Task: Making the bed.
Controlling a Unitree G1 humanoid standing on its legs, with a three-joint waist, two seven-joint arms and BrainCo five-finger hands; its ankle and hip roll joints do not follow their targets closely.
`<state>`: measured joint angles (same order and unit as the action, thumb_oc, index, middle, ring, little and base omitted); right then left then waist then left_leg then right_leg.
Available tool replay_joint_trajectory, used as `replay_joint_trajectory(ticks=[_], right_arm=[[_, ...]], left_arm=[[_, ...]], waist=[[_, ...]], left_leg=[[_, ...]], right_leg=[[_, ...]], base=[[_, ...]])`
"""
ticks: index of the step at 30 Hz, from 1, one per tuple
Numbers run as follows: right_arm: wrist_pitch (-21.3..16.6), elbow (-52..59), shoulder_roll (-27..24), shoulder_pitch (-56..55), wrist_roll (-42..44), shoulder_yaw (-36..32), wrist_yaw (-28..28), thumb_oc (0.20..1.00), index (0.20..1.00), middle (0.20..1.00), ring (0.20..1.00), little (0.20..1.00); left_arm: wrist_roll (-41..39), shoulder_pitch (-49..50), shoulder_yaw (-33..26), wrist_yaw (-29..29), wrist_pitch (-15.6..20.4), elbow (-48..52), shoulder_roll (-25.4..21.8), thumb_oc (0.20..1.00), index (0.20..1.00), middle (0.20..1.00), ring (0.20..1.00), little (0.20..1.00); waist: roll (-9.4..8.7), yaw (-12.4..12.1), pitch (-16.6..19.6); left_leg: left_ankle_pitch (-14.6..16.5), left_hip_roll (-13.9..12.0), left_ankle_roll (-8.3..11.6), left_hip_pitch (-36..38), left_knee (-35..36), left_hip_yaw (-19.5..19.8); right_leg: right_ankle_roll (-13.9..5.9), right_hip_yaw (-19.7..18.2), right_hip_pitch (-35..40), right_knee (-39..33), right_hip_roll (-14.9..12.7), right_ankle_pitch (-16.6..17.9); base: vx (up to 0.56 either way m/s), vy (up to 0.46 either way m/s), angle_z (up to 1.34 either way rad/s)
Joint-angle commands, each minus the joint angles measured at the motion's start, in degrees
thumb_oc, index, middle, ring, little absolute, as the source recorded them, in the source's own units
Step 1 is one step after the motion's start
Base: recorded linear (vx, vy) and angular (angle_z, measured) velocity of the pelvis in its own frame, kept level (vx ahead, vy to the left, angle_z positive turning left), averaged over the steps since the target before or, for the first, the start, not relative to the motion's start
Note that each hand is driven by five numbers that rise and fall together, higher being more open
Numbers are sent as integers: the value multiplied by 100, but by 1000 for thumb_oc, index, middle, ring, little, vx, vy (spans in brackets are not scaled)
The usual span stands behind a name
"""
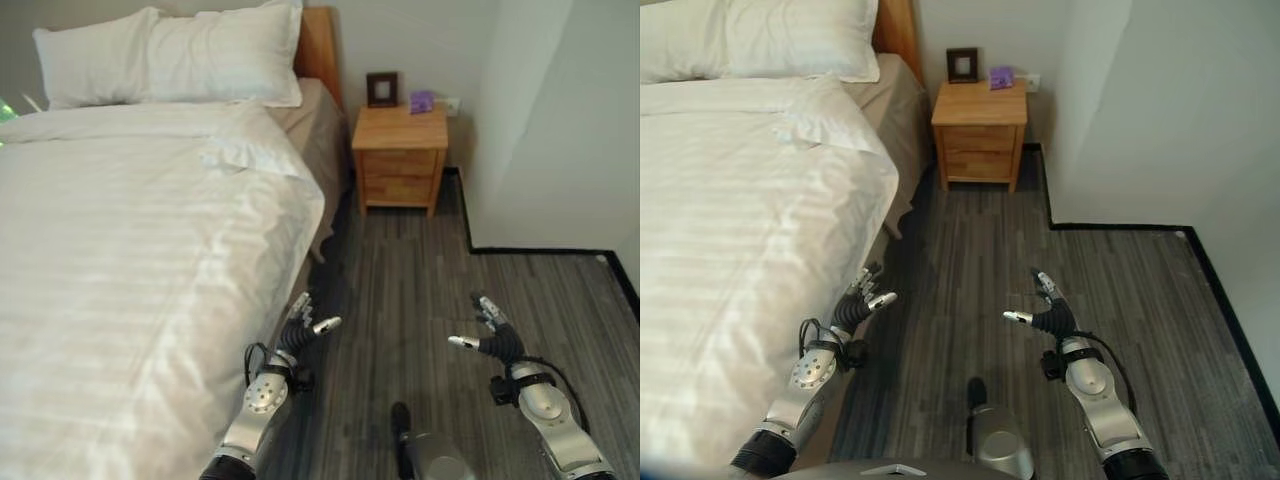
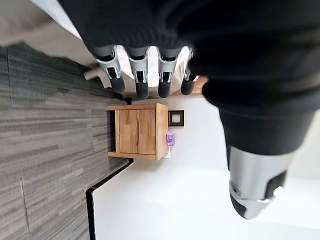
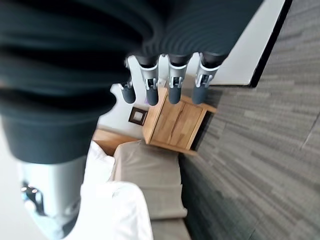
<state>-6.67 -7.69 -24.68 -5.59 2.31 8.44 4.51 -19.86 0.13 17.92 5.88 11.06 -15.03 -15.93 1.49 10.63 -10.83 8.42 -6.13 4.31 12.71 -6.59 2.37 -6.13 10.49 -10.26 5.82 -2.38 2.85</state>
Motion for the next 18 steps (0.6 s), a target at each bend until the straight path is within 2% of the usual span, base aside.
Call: replay_joint_trajectory(ticks=[1,2,3,4,5,6,7,8,9,10,11,12,13,14,15,17,18], right_arm=[[-236,305,-81,193,43,154,92,1000,1000,1000,1000,1000],[-215,367,-108,204,87,168,102,1000,1000,1000,1000,1000],[-222,365,-145,278,97,184,115,1000,1000,1000,1000,1000],[-199,361,-167,351,115,228,139,1000,1000,1000,1000,1000],[-169,337,-173,420,106,295,147,1000,1000,1000,1000,1000],[-169,337,-175,420,106,293,147,1000,1000,1000,1000,1000],[-132,358,-169,481,94,350,145,1000,1000,1000,1000,1000],[-130,361,-171,473,94,348,144,1000,1000,1000,1000,1000],[-137,404,-146,460,106,362,112,1000,1000,1000,1000,1000],[-169,391,-189,448,80,411,100,1000,1000,1000,1000,1000],[-169,412,-179,413,40,461,39,1000,1000,1000,1000,1000],[-171,413,-184,402,39,460,38,1000,1000,1000,1000,1000],[-187,373,-191,377,-3,476,28,1000,1000,1000,1000,1000],[-187,373,-190,377,-3,476,28,1000,1000,1000,1000,1000],[-187,346,-206,376,-74,506,48,1000,1000,1000,1000,1000],[-185,387,-210,362,-141,546,37,1000,1000,1000,1000,1000],[-177,398,-205,347,-188,573,-30,1000,1000,1000,1000,1000]], left_arm=[[-355,-46,-196,30,373,356,-49,1000,1000,1000,1000,1000],[-417,-36,-181,-3,371,404,-77,1000,1000,1000,1000,1000],[-436,-52,-183,13,386,406,-75,1000,1000,1000,1000,1000],[-442,-57,-176,54,400,412,-74,1000,1000,1000,1000,1000],[-464,-63,-176,103,383,411,-70,1000,1000,1000,1000,1000],[-464,-65,-175,104,383,411,-68,1000,1000,1000,1000,1000],[-463,-23,-181,80,359,434,-85,1000,1000,1000,1000,1000],[-464,-14,-177,79,356,440,-83,1000,1000,1000,1000,1000],[-458,44,-166,42,347,477,-87,1000,1000,1000,1000,1000],[-423,124,-193,78,353,514,-76,1000,1000,1000,1000,1000],[-398,216,-166,39,338,532,-44,1000,1000,1000,1000,1000],[-396,227,-160,39,337,534,-38,1000,1000,1000,1000,1000],[-391,255,-171,49,322,527,-25,1000,1000,1000,1000,1000],[-391,256,-171,49,322,527,-26,1000,1000,1000,1000,1000],[-377,257,-157,61,323,486,6,1000,1000,1000,1000,1000],[-375,323,-187,51,316,528,-12,1000,1000,1000,1000,1000],[-322,401,-219,16,305,575,-21,1000,1000,1000,1000,1000]], waist=[[-41,-46,-126],[-176,-156,-225],[-289,-243,-308],[-423,-314,-347],[-429,-432,-400],[-414,-443,-407],[-443,-568,-384],[-417,-596,-394],[-354,-629,-367],[-253,-735,-368],[-82,-863,-288],[-106,-865,-288],[-48,-909,-284],[-55,-909,-298],[-66,-968,-272],[-74,-1029,-249],[-27,-1069,-157]], left_leg=[[-1419,228,703,-54,-2294,-301],[-1652,313,750,-423,-3102,-327],[-1586,323,725,-696,-3632,-503],[-1497,325,625,-1020,-3824,-689],[-1303,182,520,-1272,-3859,-874],[-1288,164,521,-1271,-3876,-881],[-1242,19,350,-1756,-3163,-1078],[-1184,-13,355,-1718,-3180,-1097],[-1143,-17,252,-1857,-2542,-1165],[-1064,59,136,-1877,-1632,-1239],[-1332,90,105,-2004,-65,-1371],[-1386,138,103,-1910,72,-1388],[-1615,153,123,-1945,653,-1455],[-1629,164,122,-1913,682,-1459],[-1618,41,160,-2345,1159,-1790],[-1689,-57,184,-2478,1159,-1984],[-1708,-77,122,-2401,1159,-2061]], right_leg=[[111,-366,780,-995,-267,278],[201,-445,1007,-1009,-330,205],[244,-500,1169,-1043,-399,151],[297,-581,1330,-1082,-478,71],[320,-671,1457,-1066,-452,-37],[322,-680,1458,-1064,-436,-36],[339,-764,1691,-1082,-433,-252],[338,-785,1718,-1082,-406,-279],[316,-836,1789,-1082,-355,-337],[260,-920,1984,-1082,-259,-517],[186,-986,2200,-1082,-136,-745],[178,-984,2230,-1082,-172,-771],[157,-998,2371,-1082,-122,-863],[154,-997,2389,-1082,-130,-869],[112,-999,2708,-1082,-162,-1036],[69,-1076,2969,-1082,-184,-1119],[51,-1148,3065,-1082,-171,-1186]], base=[[404,-328,-34],[406,-356,-32],[425,-328,-40],[433,-239,-51],[300,-120,-49],[459,-99,-85],[330,-60,-71],[476,-51,-54],[448,51,4],[766,81,-26],[639,72,-48],[565,37,-44],[230,2,16],[591,-10,15],[545,-21,2],[656,-20,-25],[659,27,-45]])
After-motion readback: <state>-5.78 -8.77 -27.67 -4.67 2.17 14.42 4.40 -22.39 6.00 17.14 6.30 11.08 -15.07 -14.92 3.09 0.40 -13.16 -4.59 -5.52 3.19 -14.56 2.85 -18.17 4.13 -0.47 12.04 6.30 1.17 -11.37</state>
